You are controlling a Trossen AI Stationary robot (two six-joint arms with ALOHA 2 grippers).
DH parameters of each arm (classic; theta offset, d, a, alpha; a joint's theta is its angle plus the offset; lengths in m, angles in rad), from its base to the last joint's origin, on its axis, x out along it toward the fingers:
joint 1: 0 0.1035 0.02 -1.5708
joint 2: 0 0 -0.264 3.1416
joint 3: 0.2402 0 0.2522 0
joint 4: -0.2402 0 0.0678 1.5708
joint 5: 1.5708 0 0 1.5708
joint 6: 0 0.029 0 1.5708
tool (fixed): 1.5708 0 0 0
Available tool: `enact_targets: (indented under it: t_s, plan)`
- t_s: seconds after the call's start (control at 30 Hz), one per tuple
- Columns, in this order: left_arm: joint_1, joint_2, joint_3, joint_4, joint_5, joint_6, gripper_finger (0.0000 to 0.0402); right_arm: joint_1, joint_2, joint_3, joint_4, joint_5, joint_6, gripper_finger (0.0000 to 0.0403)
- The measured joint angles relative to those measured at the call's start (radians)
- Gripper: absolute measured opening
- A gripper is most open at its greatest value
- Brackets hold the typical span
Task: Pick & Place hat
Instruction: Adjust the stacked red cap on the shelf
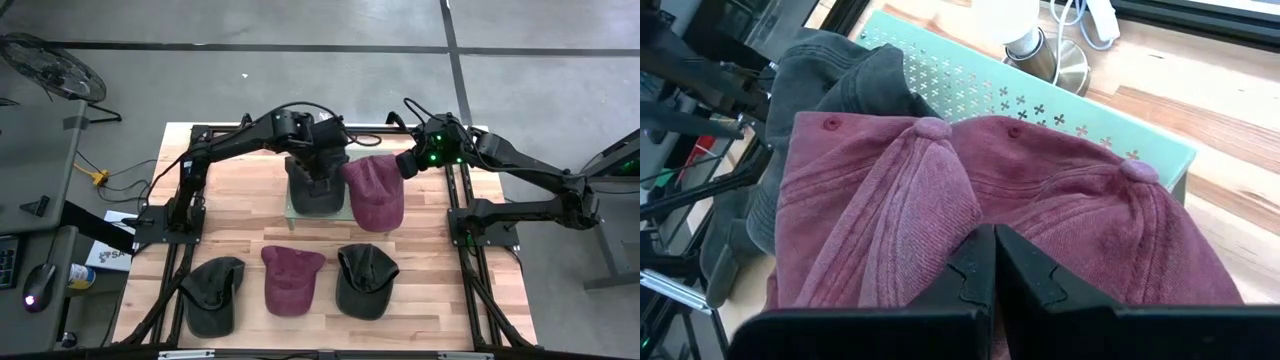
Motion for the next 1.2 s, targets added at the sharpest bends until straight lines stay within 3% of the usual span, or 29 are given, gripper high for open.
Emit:
enact_targets:
  t_s: [0.27,0.47,0.57,0.67,0.83,1.0,1.2]
  plan:
    - [0.000,0.000,-0.001,0.236,0.038,0.052,0.0099,0.000,0.000,0.000,0.000,0.001,0.000,0.0000]
    - [0.018,0.001,-0.017,0.293,0.038,0.057,0.0099,0.000,0.000,0.000,-0.001,0.001,-0.001,0.0000]
    - [0.046,0.000,-0.017,0.326,0.097,0.045,0.0103,0.000,0.000,0.000,-0.001,-0.001,-0.004,0.0000]
    - [0.076,0.000,-0.017,0.321,0.176,0.022,0.0125,0.000,0.000,0.000,-0.001,-0.002,-0.009,0.0000]
    - [0.103,0.014,-0.016,0.284,0.271,0.007,0.0197,0.000,0.000,0.000,-0.001,-0.003,-0.018,0.0000]
    - [0.105,0.025,-0.016,0.274,0.275,-0.011,0.0256,0.000,0.000,0.000,-0.002,-0.003,-0.018,0.0000]
    - [0.112,0.032,-0.017,0.246,0.245,-0.049,0.0270,0.000,0.000,0.000,-0.002,-0.003,-0.019,0.0000]
